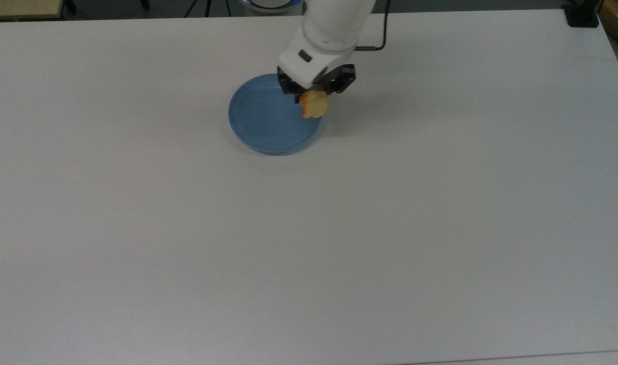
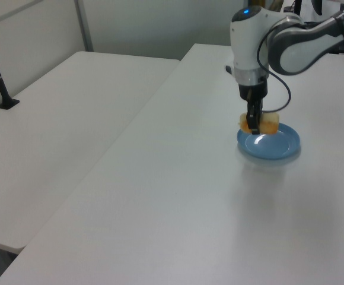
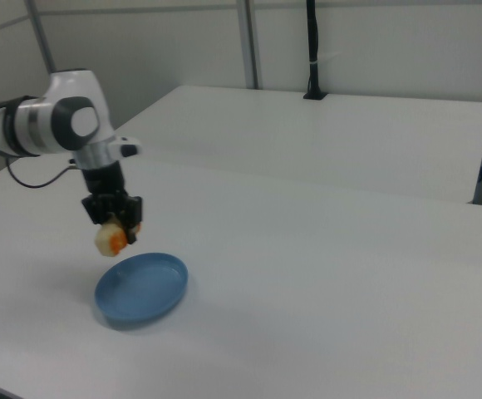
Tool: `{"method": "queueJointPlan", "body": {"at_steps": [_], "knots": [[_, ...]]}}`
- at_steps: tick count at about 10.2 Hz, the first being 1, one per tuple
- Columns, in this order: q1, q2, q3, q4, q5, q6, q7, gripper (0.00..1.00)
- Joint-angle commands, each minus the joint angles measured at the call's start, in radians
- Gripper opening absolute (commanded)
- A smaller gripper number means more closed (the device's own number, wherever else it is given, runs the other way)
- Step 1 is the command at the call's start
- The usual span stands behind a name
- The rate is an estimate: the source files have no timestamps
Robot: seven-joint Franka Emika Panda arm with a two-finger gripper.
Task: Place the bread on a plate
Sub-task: 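Lower the bread onto the plate, open the gripper, raise it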
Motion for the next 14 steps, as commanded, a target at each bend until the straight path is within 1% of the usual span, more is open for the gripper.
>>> {"method": "queueJointPlan", "body": {"at_steps": [1,2,3,4,5,6,7,9,11,12,13,14], "knots": [[-0.018,-0.017,-0.137,-0.028,-0.001,-0.009,-0.15,0.48],[-0.016,-0.007,-0.171,-0.043,-0.007,-0.008,-0.183,0.51],[-0.016,0.004,-0.181,-0.072,-0.013,0.007,-0.185,0.59],[-0.01,0.006,-0.181,-0.072,-0.013,0.006,-0.18,0.64],[-0.001,0.01,-0.179,-0.074,-0.013,0.004,-0.172,0.65],[0.002,0.013,-0.179,-0.072,-0.013,0.006,-0.16,0.81],[0.002,0.006,-0.179,-0.063,-0.012,0.003,-0.104,1.0],[-0.009,-0.093,-0.178,0.002,0.0,-0.04,-0.062,1.0],[-0.03,-0.129,-0.17,0.137,0.002,-0.188,-0.062,1.0],[-0.048,-0.149,-0.169,0.171,0.005,-0.21,-0.062,1.0],[-0.061,-0.175,-0.17,0.171,0.016,-0.209,-0.059,1.0],[-0.067,-0.177,-0.176,0.181,0.025,-0.212,-0.059,1.0]]}}
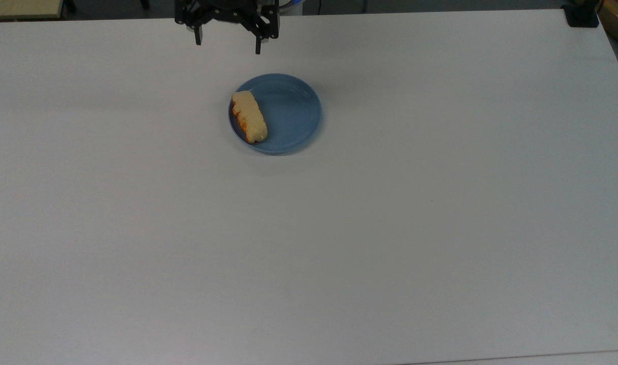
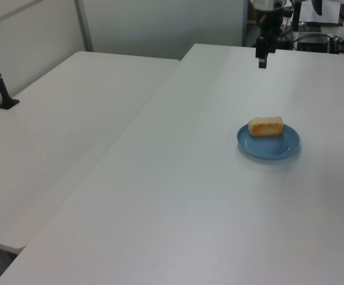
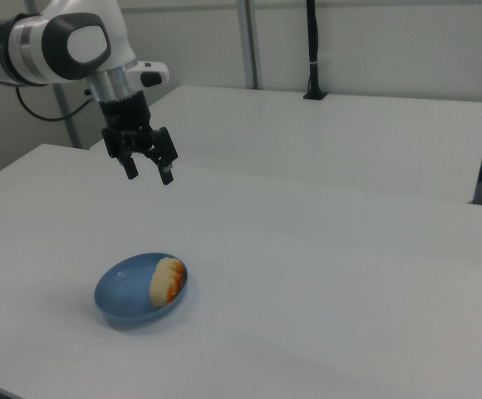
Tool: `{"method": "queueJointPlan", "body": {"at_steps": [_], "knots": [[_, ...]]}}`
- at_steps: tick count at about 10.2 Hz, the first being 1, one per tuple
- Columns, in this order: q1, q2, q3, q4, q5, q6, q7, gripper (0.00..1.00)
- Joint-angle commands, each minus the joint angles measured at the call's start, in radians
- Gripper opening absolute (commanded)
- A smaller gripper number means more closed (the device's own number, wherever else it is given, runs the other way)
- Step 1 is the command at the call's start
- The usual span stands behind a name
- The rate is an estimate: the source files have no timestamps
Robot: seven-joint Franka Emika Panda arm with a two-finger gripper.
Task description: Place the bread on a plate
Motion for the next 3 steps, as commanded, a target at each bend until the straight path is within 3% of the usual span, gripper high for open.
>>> {"method": "queueJointPlan", "body": {"at_steps": [1,3], "knots": [[-0.015,-0.015,-0.008,0.014,0.022,-0.021,0.017,1.0],[-0.015,-0.015,-0.012,0.015,0.022,-0.016,0.014,1.0]]}}
